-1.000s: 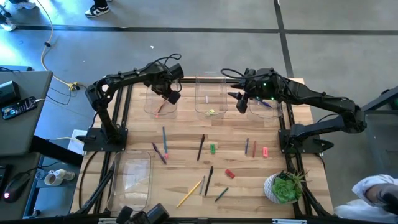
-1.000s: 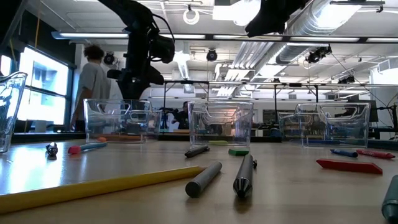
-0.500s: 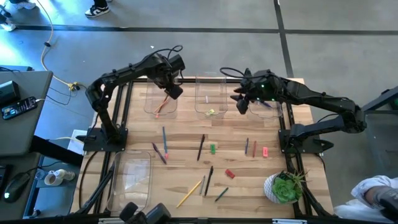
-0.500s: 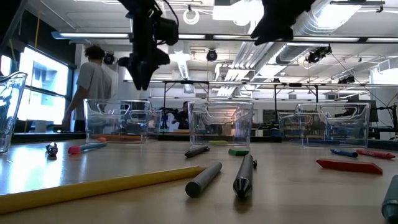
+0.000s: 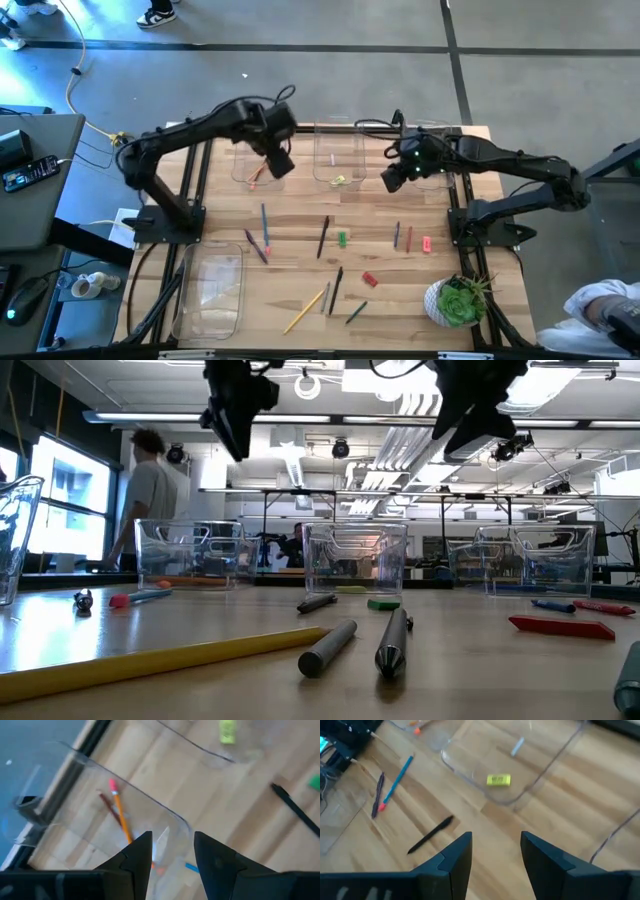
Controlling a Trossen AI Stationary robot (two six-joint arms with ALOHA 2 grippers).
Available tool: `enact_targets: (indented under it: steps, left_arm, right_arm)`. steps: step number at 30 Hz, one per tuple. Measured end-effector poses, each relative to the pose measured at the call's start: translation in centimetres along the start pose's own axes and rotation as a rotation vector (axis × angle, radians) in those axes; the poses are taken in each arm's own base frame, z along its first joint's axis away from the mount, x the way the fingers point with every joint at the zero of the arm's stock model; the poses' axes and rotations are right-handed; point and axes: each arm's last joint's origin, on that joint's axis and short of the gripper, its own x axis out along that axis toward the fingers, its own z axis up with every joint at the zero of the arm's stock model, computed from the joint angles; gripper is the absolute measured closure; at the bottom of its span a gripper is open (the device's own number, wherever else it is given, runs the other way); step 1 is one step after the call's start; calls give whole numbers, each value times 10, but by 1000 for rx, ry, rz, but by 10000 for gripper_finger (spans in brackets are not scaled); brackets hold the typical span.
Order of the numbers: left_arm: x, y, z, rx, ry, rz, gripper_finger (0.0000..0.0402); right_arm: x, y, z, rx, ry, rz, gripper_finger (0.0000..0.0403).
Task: Sort crayons/erasers/pens/pencils in bins
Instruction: Put the blue crayon into the bottom transparent bin
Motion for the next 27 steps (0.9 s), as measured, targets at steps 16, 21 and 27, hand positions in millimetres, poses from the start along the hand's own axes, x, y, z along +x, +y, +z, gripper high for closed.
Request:
enact_targets:
  steps: [16,21,27]
  left_arm:
    - [-18,-41,-84,-27,-119,-188,268]
    - [-13,-45,-105,-17,-93,-198,268]
    - [-11,-49,-115,3,-82,-206,268]
  right_arm:
    - [27,33,-31,191,153,-73,242]
    - [39,44,-43,183,210,-104,242]
    - [54,55,-59,155,281,-156,242]
